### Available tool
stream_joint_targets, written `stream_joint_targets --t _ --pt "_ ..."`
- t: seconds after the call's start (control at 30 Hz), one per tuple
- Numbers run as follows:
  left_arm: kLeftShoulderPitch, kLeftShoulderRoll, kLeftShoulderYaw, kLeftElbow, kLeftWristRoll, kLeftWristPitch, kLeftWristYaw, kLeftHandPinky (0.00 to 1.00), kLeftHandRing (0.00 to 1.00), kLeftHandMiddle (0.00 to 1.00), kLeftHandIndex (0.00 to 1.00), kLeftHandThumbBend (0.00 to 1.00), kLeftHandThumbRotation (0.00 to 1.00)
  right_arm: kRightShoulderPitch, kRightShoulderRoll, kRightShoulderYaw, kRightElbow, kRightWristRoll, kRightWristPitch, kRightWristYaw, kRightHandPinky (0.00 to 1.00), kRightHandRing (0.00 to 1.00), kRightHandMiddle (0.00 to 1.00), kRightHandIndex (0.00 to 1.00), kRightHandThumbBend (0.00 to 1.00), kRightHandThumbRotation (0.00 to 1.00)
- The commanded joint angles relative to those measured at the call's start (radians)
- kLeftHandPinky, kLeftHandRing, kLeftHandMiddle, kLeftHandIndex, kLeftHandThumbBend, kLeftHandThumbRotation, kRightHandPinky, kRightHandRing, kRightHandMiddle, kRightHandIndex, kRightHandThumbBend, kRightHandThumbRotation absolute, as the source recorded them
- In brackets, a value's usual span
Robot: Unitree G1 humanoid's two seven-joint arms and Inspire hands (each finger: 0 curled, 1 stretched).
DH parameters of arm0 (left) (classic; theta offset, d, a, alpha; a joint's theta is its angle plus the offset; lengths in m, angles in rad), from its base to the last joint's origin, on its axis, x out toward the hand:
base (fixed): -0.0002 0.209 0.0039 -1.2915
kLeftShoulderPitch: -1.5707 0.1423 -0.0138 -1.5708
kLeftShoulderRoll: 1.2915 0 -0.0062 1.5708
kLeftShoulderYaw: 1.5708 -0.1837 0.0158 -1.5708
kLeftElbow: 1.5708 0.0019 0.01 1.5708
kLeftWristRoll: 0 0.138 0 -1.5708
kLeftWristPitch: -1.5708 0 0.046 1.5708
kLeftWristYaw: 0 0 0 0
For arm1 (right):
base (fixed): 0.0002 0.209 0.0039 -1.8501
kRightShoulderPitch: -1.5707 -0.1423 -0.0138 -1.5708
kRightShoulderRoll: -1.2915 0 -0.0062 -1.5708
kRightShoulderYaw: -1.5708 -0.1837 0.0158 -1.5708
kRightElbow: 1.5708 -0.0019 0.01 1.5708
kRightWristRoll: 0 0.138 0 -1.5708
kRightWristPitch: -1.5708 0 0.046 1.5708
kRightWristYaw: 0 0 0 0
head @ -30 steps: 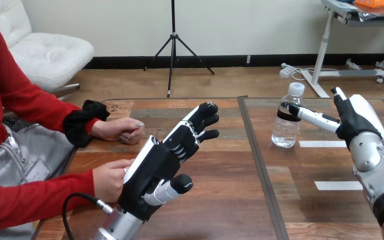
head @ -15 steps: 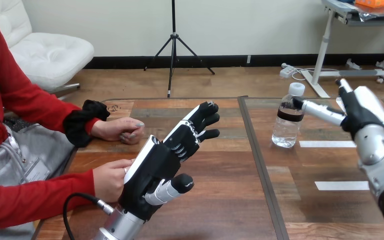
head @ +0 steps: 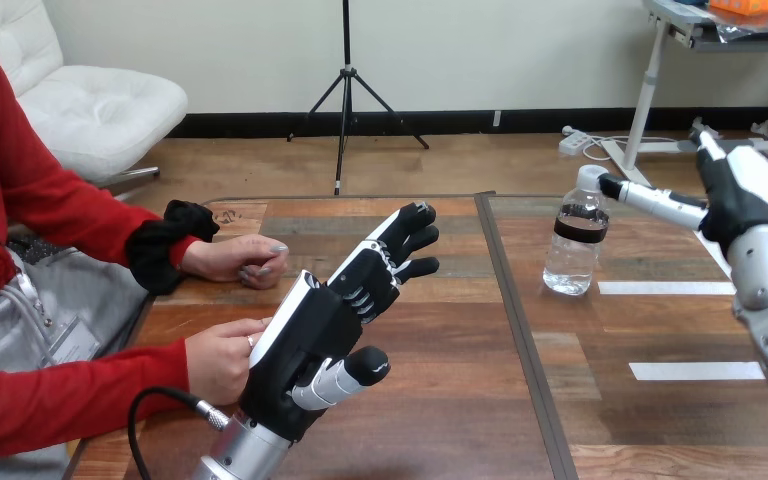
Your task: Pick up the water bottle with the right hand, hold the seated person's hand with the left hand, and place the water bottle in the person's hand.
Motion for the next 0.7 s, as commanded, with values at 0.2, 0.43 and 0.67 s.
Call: stream_joint_targets --t 0.2,0.43,0.67 --pt "-0.017 -0.02 -0.002 -0.024 0.001 -0.014 0.006 0.87 0.95 0.96 0.94 1.0 0.79 -0.101 -0.02 0.028 -0.044 -0.024 -0.01 0.006 0.79 1.0 1.0 1.0 1.0 0.71" --pt "-0.015 -0.023 -0.004 -0.024 0.003 -0.018 0.006 0.87 0.95 0.96 0.94 1.0 0.79 -0.111 -0.022 0.035 -0.044 -0.033 -0.018 0.004 0.79 1.0 1.0 1.0 1.0 0.71" --pt "-0.012 -0.029 -0.004 -0.024 0.001 -0.021 0.005 0.87 0.94 0.96 0.94 1.0 0.79 -0.124 -0.018 0.047 -0.048 -0.045 -0.01 0.011 0.79 1.0 1.0 1.0 1.0 0.7"
